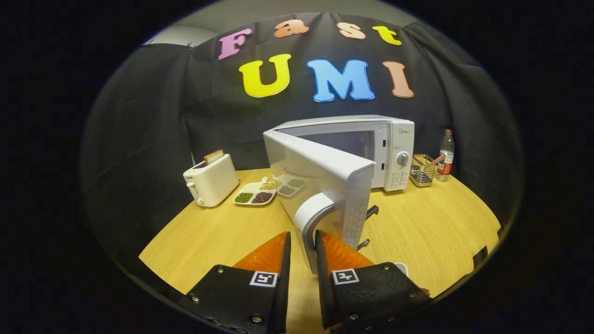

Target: Open the microwave, put the food inside, and close the microwave door.

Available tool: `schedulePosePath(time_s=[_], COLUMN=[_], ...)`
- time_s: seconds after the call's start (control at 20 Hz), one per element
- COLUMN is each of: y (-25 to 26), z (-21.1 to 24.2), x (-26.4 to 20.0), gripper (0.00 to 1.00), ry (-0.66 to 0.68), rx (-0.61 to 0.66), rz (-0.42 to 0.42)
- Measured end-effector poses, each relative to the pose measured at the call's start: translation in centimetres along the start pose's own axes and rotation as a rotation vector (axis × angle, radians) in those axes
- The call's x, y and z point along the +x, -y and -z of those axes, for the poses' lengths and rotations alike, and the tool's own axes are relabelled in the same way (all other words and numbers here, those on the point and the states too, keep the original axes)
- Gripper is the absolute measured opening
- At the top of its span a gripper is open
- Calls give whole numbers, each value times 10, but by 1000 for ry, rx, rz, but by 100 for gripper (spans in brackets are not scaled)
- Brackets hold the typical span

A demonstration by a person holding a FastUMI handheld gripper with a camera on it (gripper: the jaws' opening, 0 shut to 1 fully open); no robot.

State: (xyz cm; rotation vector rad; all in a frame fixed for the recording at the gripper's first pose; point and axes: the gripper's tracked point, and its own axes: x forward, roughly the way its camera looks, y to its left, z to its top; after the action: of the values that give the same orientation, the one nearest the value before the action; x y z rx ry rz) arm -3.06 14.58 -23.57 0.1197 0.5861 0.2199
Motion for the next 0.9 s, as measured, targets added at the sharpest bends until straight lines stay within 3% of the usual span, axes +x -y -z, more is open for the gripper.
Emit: schedulePosePath(time_s=[0.35, 0.65, 0.75, 0.8, 0.9], y=[-66, -98, -117, -128, -156], z=[15, 23, 27, 28, 36], x=[-3, -10, -15, -19, -31], gripper=[46, 46, 48, 58, 58], ry=[17, -3, -21, -28, -59], rx=[-79, -134, -106, -109, -110], rz=[-46, -75, -129, -183, -337])
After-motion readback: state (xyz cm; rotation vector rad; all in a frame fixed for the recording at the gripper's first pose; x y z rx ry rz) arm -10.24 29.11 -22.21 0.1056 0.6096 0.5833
